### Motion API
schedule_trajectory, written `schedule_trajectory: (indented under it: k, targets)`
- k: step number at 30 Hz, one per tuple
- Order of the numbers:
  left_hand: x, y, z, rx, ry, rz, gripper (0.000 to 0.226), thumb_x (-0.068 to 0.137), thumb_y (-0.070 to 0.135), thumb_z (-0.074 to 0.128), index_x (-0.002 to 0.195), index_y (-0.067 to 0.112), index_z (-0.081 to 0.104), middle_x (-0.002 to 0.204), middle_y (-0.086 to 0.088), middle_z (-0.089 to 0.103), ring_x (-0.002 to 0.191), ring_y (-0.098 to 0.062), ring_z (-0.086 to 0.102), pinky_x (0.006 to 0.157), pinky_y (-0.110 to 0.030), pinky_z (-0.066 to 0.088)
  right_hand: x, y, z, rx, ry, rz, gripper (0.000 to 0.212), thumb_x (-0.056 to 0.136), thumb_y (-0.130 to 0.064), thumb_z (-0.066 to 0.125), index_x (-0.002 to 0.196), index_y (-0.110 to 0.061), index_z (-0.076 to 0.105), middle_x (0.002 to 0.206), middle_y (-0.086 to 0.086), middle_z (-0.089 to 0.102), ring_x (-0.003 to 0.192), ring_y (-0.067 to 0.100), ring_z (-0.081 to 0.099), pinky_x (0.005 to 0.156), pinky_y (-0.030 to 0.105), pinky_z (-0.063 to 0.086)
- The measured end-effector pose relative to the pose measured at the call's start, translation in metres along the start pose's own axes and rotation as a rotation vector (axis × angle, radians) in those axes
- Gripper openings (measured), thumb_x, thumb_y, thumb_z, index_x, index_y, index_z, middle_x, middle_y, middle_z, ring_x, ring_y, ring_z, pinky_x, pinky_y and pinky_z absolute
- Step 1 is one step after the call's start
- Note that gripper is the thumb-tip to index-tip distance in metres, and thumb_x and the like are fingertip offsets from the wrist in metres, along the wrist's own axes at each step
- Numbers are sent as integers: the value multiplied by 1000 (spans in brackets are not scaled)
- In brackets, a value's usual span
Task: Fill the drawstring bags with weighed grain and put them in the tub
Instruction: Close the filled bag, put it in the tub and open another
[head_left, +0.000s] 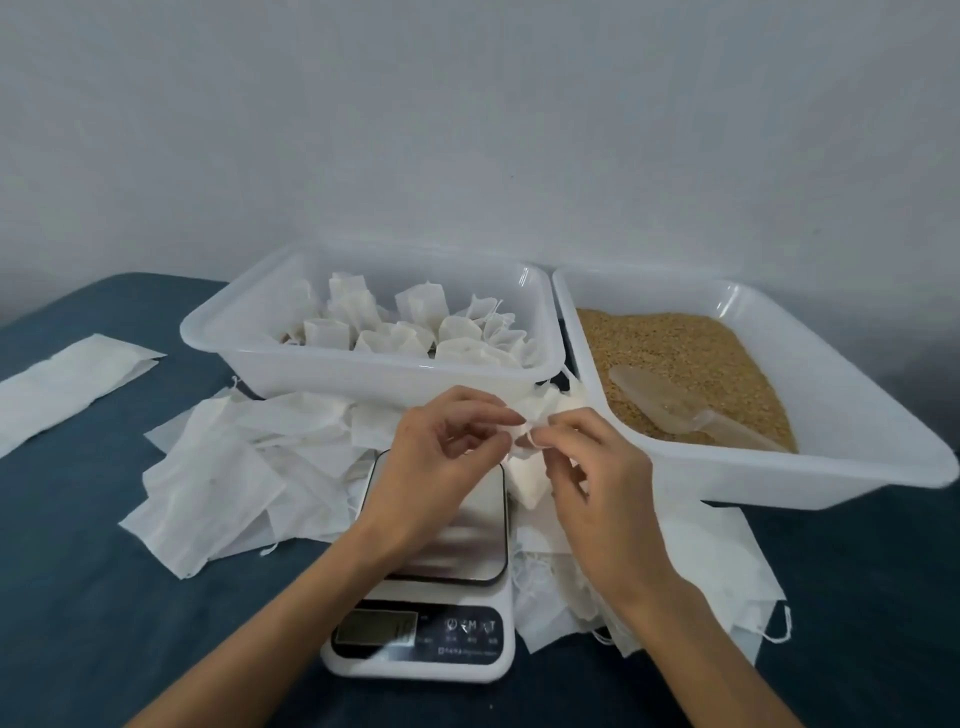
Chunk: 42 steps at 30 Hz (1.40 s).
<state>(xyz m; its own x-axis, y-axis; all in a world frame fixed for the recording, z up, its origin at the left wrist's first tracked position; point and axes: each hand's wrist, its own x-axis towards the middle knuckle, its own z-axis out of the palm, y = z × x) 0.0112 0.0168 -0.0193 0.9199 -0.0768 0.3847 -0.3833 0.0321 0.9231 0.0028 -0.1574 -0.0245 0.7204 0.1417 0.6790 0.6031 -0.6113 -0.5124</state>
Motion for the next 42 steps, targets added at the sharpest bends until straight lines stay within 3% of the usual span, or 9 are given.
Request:
schedule_trajectory:
  k: [6,11,16,20,25,28,32,37,42]
  targets:
    - [1,0,-1,-23,38,25,12,91,10,67,91,18,75,103,0,74,91,-14,68,83,-31,54,2,-4,-1,432,-3,253,26,98,1,58,98,-17,76,97,-5,67,78,18,65,61,34,59]
    - [2,-4,-12,-207,-4,-186,25,97,25,71,121,25,65,114,-5,75,103,-22,73,88,-31,58,8,-2,-10,775,12,434,18,97,-4,57,88,5,70,93,33,59,83,55,51,61,32,58]
    - [0,-4,-12,-120,-14,-93,20,92,2,75,106,16,70,97,-11,74,90,-19,67,83,-30,57,5,-10,-9,538,39,372,39,89,-46,71,81,-8,67,96,11,60,84,32,61,71,40,60]
    - [-3,-2,-12,-77,26,-109,27,88,-3,77,102,20,80,101,-11,76,96,-20,67,85,-27,56,0,-10,-2,198,209,251,21,88,-30,77,80,-15,65,104,-9,56,74,19,57,64,37,56]
    - [-4,-1,-11,-90,-6,-124,36,85,-8,78,107,21,81,108,-5,79,103,-17,71,87,-23,55,1,-8,-7,374,159,215,13,94,-27,72,86,-17,69,67,-16,56,48,10,38,45,28,35]
    - [-4,-1,-11,-116,-5,-132,36,87,-4,78,110,23,81,108,-3,79,102,-16,71,86,-22,54,-1,-7,-6,405,21,251,35,96,-43,66,75,-14,64,49,-3,46,39,20,39,41,31,34]
    - [-2,-3,-14,-197,81,-146,21,93,7,74,106,21,82,96,-3,78,90,-11,67,80,-19,53,-1,-5,-8,444,4,257,29,98,-38,65,70,-29,66,45,5,51,37,18,50,46,24,40]
    - [-2,-4,-16,-206,115,-147,22,92,-3,71,100,14,83,77,-3,73,67,-4,61,67,-13,49,1,-2,-11,455,-36,219,40,97,-40,65,63,-21,59,44,5,50,38,20,55,48,21,40]
    - [2,-4,-23,-175,115,-133,25,92,-1,73,102,19,84,77,-1,72,70,-7,59,70,-16,49,5,-4,-19,317,41,137,42,95,-38,69,56,-29,58,41,2,48,37,24,48,49,41,44]
